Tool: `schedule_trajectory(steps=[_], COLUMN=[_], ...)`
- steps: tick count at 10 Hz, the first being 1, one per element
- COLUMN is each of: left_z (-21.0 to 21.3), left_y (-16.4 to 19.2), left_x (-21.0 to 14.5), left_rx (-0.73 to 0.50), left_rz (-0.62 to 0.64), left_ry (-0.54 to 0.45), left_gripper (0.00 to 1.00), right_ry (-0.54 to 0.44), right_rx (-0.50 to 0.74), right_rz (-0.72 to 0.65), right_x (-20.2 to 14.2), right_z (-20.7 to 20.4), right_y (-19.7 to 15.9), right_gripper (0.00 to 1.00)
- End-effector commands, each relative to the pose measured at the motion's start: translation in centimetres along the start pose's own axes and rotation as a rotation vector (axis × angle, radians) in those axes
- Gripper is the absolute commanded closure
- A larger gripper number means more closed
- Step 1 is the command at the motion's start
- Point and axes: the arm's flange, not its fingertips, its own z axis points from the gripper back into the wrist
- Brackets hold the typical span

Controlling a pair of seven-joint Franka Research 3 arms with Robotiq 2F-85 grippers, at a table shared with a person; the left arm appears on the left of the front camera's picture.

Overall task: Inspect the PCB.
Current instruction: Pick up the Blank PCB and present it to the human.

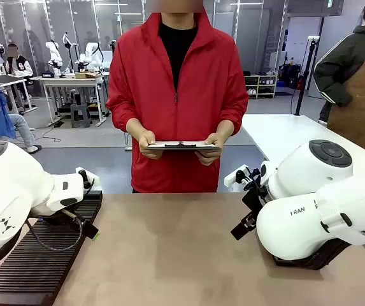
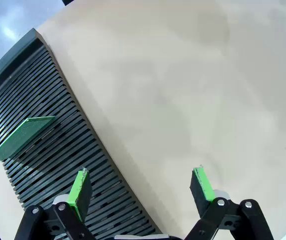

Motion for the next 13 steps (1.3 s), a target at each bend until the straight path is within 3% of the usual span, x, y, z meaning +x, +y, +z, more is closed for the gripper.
schedule_trajectory(steps=[1, 11, 13], left_z=[0.0, 0.0, 2.9], left_y=[0.0, 0.0, 0.6], left_x=[0.0, 0.0, 1.4], left_rx=[0.0, 0.0, 0.009], left_rz=[-0.001, -0.001, -0.007], left_ry=[0.0, 0.0, 0.0], left_gripper=[0.0, 0.0, 0.0], right_ry=[0.0, 0.001, -0.02], right_rx=[0.0, -0.004, 0.053], right_rz=[0.0, 0.005, -0.001], right_x=[0.0, -0.1, 1.3], right_z=[0.0, 0.0, 3.3], right_y=[0.0, -0.2, -1.1], right_gripper=[0.0, 0.0, 0.0])
